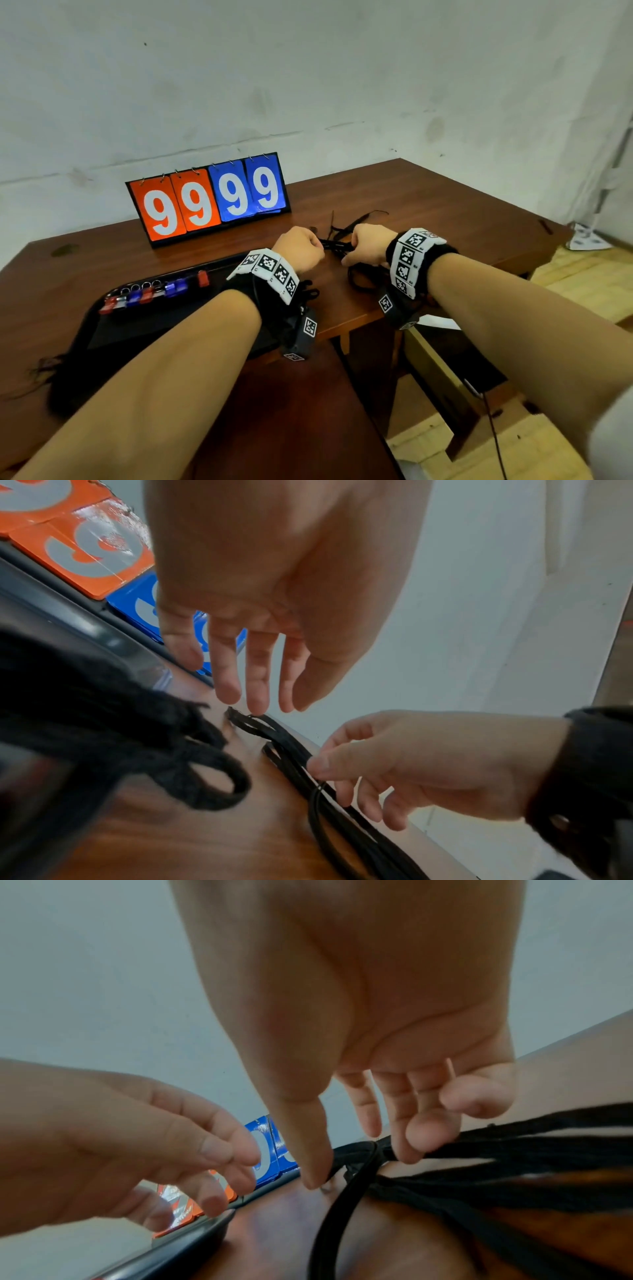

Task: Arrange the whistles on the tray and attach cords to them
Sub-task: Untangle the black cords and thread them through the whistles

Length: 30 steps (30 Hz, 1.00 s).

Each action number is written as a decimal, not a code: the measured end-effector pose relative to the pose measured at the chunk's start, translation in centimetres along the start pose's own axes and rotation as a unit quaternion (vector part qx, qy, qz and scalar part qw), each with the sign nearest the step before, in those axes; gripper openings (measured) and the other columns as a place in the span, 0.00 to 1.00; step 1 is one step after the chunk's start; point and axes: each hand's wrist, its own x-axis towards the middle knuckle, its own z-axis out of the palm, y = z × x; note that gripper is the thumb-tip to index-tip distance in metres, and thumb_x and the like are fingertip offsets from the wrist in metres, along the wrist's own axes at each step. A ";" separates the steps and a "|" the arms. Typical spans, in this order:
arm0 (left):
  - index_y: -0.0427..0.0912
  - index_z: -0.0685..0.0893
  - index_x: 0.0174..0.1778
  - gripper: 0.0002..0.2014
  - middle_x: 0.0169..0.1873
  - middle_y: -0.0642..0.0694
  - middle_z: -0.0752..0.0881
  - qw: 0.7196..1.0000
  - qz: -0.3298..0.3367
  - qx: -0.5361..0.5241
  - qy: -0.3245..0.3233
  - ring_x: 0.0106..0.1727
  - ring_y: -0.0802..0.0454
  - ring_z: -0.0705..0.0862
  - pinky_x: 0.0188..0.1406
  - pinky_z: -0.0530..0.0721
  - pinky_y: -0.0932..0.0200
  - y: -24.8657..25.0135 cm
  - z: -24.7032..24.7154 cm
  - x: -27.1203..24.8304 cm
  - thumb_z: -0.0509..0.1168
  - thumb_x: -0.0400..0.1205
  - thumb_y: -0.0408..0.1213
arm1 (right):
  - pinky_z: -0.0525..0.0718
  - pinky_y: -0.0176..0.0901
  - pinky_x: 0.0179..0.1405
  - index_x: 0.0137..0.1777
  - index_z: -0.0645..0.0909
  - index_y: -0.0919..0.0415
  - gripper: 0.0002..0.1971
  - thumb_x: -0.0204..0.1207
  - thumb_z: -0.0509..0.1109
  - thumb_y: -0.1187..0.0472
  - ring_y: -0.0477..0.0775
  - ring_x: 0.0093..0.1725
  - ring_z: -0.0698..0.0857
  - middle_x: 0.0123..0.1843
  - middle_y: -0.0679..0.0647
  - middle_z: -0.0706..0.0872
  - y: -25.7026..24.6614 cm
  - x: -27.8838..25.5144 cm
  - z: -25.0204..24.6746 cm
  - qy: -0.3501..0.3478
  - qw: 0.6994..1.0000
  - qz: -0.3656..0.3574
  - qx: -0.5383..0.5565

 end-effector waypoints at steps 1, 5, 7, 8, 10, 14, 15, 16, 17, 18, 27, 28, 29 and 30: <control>0.46 0.91 0.42 0.06 0.46 0.49 0.90 1.000 -0.002 0.001 -0.003 0.51 0.50 0.87 0.54 0.84 0.56 0.1 0.2 0.3 0.67 0.77 0.38 | 0.79 0.42 0.31 0.49 0.77 0.59 0.19 0.72 0.77 0.46 0.54 0.38 0.84 0.41 0.54 0.85 -0.2 0.4 -0.1 -0.008 1.000 0.006 -0.009; 0.46 0.90 0.41 0.06 0.44 0.49 0.90 1.000 -0.012 0.003 -0.009 0.49 0.50 0.87 0.54 0.87 0.53 0.2 0.6 1.3 0.67 0.77 0.37 | 0.78 0.40 0.28 0.35 0.75 0.60 0.17 0.73 0.77 0.50 0.53 0.29 0.80 0.31 0.54 0.82 -0.4 2.0 -0.4 -0.044 0.999 0.026 -0.012; 0.47 0.90 0.41 0.06 0.44 0.49 0.90 1.000 -0.014 0.003 -0.013 0.49 0.50 0.87 0.54 0.87 0.53 0.2 0.6 1.6 0.67 0.77 0.36 | 0.81 0.43 0.33 0.42 0.78 0.62 0.14 0.74 0.77 0.52 0.53 0.31 0.81 0.35 0.55 0.83 -0.3 2.4 -0.4 -0.060 0.997 0.031 -0.023; 0.47 0.90 0.41 0.06 0.44 0.50 0.89 1.000 -0.014 0.003 -0.014 0.49 0.50 0.87 0.54 0.86 0.54 0.2 0.5 1.8 0.67 0.77 0.36 | 0.83 0.45 0.36 0.47 0.80 0.63 0.13 0.75 0.76 0.54 0.54 0.33 0.82 0.37 0.55 0.84 -0.2 2.6 -0.4 -0.065 0.997 0.030 -0.028; 0.47 0.90 0.41 0.05 0.44 0.50 0.89 1.000 -0.013 -0.002 -0.015 0.50 0.51 0.86 0.52 0.85 0.56 0.2 0.4 2.1 0.68 0.77 0.35 | 0.86 0.48 0.44 0.57 0.83 0.66 0.13 0.77 0.74 0.58 0.57 0.39 0.83 0.43 0.58 0.85 0.0 2.7 -0.6 -0.063 0.997 0.026 -0.037; 0.48 0.88 0.41 0.05 0.42 0.50 0.87 1.000 -0.007 -0.010 -0.015 0.49 0.50 0.86 0.48 0.82 0.59 0.1 0.4 2.4 0.68 0.78 0.34 | 0.89 0.51 0.45 0.52 0.88 0.67 0.10 0.76 0.73 0.62 0.59 0.40 0.88 0.46 0.61 0.91 0.9 3.1 -1.9 -0.001 1.000 0.015 0.010; 0.50 0.86 0.41 0.06 0.44 0.50 0.87 1.000 -0.006 -0.009 -0.011 0.50 0.50 0.86 0.48 0.82 0.59 0.1 0.5 2.5 0.68 0.78 0.34 | 0.89 0.50 0.44 0.49 0.89 0.66 0.08 0.75 0.73 0.62 0.59 0.40 0.88 0.47 0.60 0.92 1.1 3.1 -2.2 0.021 0.999 0.010 0.028; 0.53 0.85 0.40 0.06 0.46 0.50 0.87 1.000 -0.007 -0.009 -0.007 0.50 0.50 0.86 0.50 0.82 0.59 0.1 0.4 2.6 0.68 0.77 0.34 | 0.88 0.47 0.41 0.46 0.89 0.64 0.06 0.75 0.73 0.61 0.57 0.41 0.88 0.47 0.59 0.92 1.3 3.1 -2.6 0.044 0.998 0.003 0.047; 0.54 0.84 0.41 0.07 0.48 0.50 0.87 1.000 -0.009 -0.012 -0.002 0.52 0.50 0.86 0.52 0.83 0.58 0.0 0.4 2.8 0.69 0.77 0.35 | 0.87 0.44 0.40 0.44 0.89 0.61 0.05 0.75 0.74 0.61 0.56 0.42 0.89 0.45 0.57 0.92 1.4 3.1 -2.9 0.065 0.995 -0.002 0.071; 0.55 0.83 0.42 0.07 0.49 0.50 0.87 1.000 -0.012 -0.017 0.004 0.53 0.50 0.85 0.56 0.84 0.56 0.0 0.4 2.8 0.69 0.77 0.35 | 0.88 0.43 0.39 0.43 0.89 0.59 0.04 0.75 0.74 0.60 0.56 0.42 0.90 0.43 0.56 0.92 1.5 3.1 -3.2 0.085 0.991 -0.008 0.099; 0.47 0.80 0.65 0.16 0.48 0.50 0.86 0.993 0.012 -0.091 0.081 0.46 0.51 0.85 0.53 0.85 0.53 0.7 -1.3 3.3 0.65 0.81 0.35 | 0.85 0.44 0.29 0.55 0.84 0.66 0.07 0.84 0.64 0.65 0.51 0.29 0.83 0.33 0.56 0.81 0.0 1.9 -5.0 0.094 0.894 -0.088 0.430; 0.46 0.79 0.68 0.18 0.49 0.49 0.85 0.991 0.024 -0.096 0.090 0.47 0.51 0.84 0.56 0.85 0.52 0.9 -1.5 3.2 0.65 0.81 0.35 | 0.82 0.40 0.25 0.56 0.84 0.65 0.08 0.84 0.64 0.66 0.50 0.28 0.82 0.33 0.55 0.81 -0.4 1.7 -5.2 0.093 0.888 -0.101 0.439; 0.46 0.77 0.71 0.20 0.53 0.49 0.84 0.990 0.037 -0.100 0.096 0.52 0.51 0.84 0.60 0.83 0.52 1.0 -1.6 3.2 0.65 0.82 0.36 | 0.79 0.37 0.22 0.56 0.84 0.64 0.08 0.84 0.63 0.66 0.48 0.27 0.80 0.33 0.54 0.81 -0.8 1.5 -5.4 0.091 0.884 -0.115 0.443; 0.47 0.74 0.74 0.22 0.59 0.49 0.82 0.987 0.050 -0.113 0.099 0.57 0.52 0.82 0.63 0.81 0.52 1.3 -1.8 3.0 0.65 0.82 0.37 | 0.74 0.35 0.19 0.56 0.85 0.63 0.09 0.84 0.63 0.66 0.47 0.26 0.78 0.34 0.54 0.80 -1.2 1.2 -5.6 0.085 0.882 -0.129 0.445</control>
